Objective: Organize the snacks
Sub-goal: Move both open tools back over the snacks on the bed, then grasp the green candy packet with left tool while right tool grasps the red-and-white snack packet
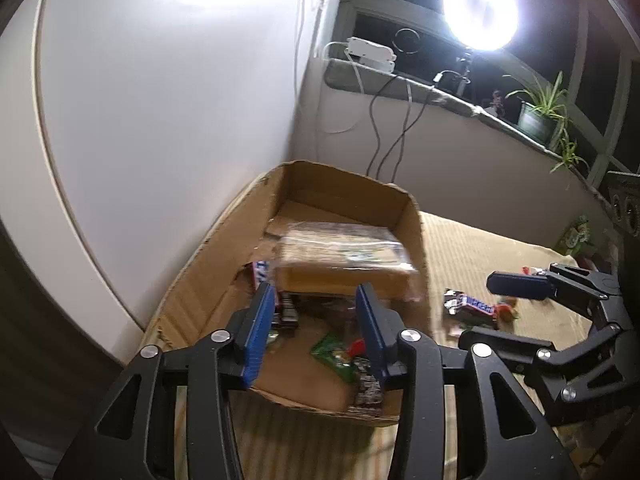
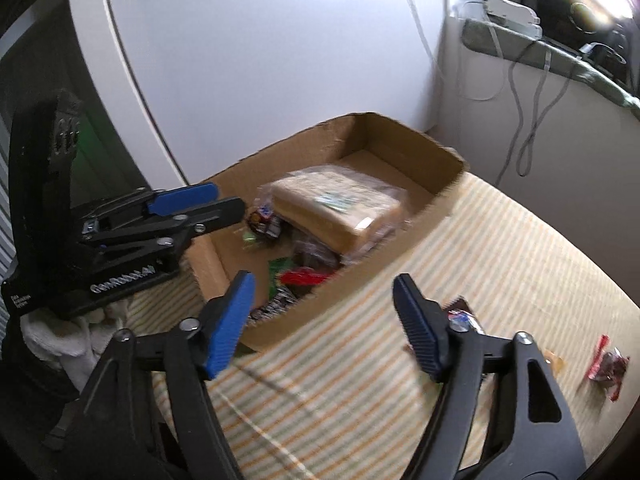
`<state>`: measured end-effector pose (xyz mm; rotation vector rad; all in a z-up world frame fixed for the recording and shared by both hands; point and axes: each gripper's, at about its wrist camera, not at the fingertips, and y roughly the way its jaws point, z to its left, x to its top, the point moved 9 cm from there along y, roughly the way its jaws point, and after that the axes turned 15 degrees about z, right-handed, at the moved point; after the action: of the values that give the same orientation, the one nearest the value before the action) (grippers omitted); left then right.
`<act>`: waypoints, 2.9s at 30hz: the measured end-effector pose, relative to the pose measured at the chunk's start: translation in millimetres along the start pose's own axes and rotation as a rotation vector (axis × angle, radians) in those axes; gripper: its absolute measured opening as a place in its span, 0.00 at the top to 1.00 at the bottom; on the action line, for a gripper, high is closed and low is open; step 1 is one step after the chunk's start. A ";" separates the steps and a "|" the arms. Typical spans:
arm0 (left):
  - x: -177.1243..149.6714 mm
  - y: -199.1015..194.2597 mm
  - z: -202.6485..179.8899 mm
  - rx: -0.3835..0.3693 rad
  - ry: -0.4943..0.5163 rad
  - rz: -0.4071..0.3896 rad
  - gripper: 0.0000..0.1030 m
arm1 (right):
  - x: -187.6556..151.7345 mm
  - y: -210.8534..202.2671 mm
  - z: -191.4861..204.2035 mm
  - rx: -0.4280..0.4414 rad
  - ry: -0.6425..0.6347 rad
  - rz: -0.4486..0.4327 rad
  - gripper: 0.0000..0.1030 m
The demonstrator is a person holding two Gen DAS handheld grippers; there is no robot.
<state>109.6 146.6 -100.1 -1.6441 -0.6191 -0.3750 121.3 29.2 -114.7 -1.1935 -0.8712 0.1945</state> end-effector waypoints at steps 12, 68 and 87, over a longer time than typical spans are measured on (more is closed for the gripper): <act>-4.7 -6.6 -58.4 -0.072 0.076 -0.008 0.48 | -51.7 -34.1 -95.0 -0.103 0.159 -0.002 0.16; -45.6 113.7 -174.0 -0.101 0.258 0.270 0.72 | -89.7 30.3 -156.6 -0.098 0.116 0.143 0.69; -44.5 109.5 -159.1 -0.098 0.231 0.269 0.81 | -94.9 22.7 -155.6 -0.108 0.121 0.134 0.76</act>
<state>154.7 -26.1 -186.4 -1.7202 -0.2061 -0.3952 170.2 -128.3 -195.6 -1.3516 -0.7041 0.1837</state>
